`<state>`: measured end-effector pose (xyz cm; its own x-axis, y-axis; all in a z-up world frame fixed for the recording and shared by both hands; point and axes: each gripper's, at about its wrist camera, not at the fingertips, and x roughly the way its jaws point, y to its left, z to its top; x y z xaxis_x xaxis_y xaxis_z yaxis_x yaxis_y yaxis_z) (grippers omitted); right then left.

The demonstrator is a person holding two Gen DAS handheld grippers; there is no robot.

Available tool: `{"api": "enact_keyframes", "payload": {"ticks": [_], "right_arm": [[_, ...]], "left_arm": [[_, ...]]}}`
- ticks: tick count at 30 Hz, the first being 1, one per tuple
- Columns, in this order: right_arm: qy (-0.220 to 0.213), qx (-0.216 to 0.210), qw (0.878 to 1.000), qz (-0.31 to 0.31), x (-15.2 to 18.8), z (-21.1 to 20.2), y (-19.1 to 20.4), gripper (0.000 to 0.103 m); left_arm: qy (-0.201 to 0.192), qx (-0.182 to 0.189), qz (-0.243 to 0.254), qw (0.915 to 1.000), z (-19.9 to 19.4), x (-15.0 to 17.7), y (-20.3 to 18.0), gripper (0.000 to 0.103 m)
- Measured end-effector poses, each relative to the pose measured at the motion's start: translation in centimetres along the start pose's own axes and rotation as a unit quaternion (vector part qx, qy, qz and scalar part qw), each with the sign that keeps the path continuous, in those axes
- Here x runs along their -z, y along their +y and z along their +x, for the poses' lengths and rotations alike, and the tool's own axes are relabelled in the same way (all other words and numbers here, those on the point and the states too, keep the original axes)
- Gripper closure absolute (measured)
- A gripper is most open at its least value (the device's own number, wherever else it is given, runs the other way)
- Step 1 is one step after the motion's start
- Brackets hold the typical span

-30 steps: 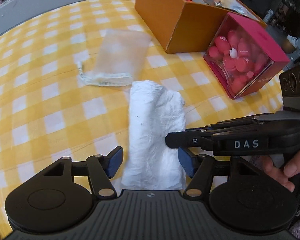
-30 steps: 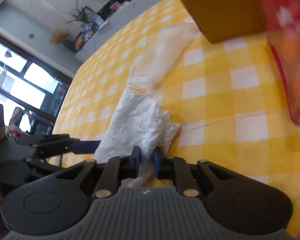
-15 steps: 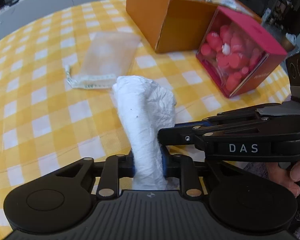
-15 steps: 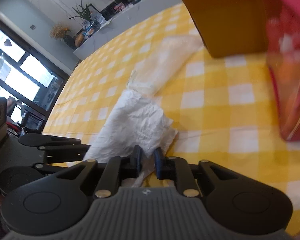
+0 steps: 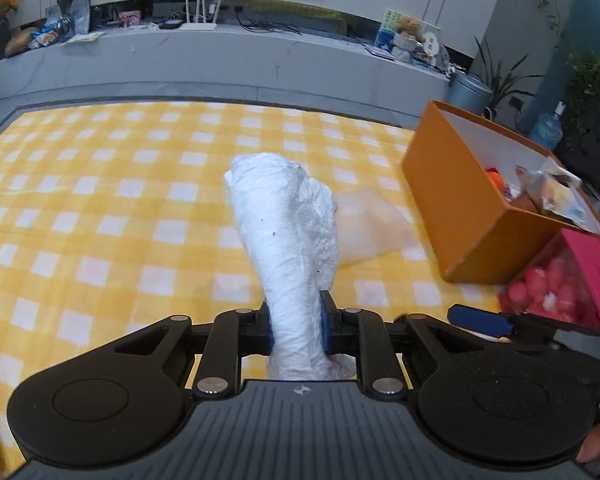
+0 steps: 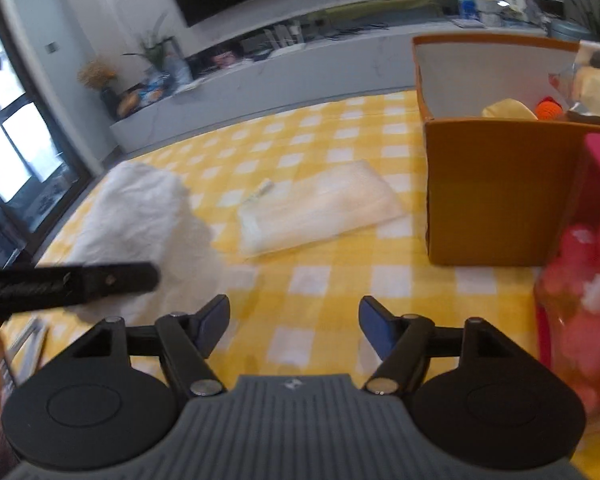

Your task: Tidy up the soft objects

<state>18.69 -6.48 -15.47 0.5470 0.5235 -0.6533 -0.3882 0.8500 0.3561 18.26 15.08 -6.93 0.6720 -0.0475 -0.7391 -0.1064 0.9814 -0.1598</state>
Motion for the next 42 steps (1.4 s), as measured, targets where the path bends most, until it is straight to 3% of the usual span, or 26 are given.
{"api": "enact_keyframes", "payload": {"ticks": [3, 9, 17, 21, 25, 30, 33, 42], "right_arm": [[0.002, 0.006, 1.0, 0.014, -1.1, 1.9, 0.2, 0.03], [-0.026, 0.011, 0.999, -0.035, -3.2, 5.4, 3.3, 0.029], [-0.016, 0.032, 0.992, -0.121, -4.1, 10.7, 5.2, 0.022], [0.002, 0.039, 0.991, -0.131, -3.7, 12.1, 5.0, 0.037], [-0.009, 0.053, 0.984, -0.169, -3.2, 12.2, 5.3, 0.045], [-0.009, 0.058, 0.984, -0.167, -3.4, 11.5, 4.5, 0.094], [0.0, 0.04, 0.987, -0.158, -4.3, 11.0, 3.5, 0.101], [-0.054, -0.003, 0.983, -0.173, -5.0, 1.9, 4.0, 0.101]], "left_arm": [[-0.004, 0.0, -0.013, 0.9999, 0.9, 0.4, 0.7, 0.081], [-0.037, -0.017, -0.052, 0.9978, 1.0, 0.5, 2.4, 0.081], [-0.011, -0.014, -0.056, 0.9983, 3.2, 0.6, 2.9, 0.081], [-0.001, -0.012, -0.061, 0.9981, 3.5, 0.7, 3.2, 0.081], [0.002, -0.01, -0.065, 0.9979, 3.6, 0.8, 3.3, 0.081], [0.0, -0.006, -0.061, 0.9981, 3.5, 0.8, 3.2, 0.081], [-0.008, -0.002, -0.058, 0.9983, 3.2, 0.8, 3.0, 0.081], [-0.067, 0.035, -0.045, 0.9961, -1.0, -0.1, 0.9, 0.081]]}}
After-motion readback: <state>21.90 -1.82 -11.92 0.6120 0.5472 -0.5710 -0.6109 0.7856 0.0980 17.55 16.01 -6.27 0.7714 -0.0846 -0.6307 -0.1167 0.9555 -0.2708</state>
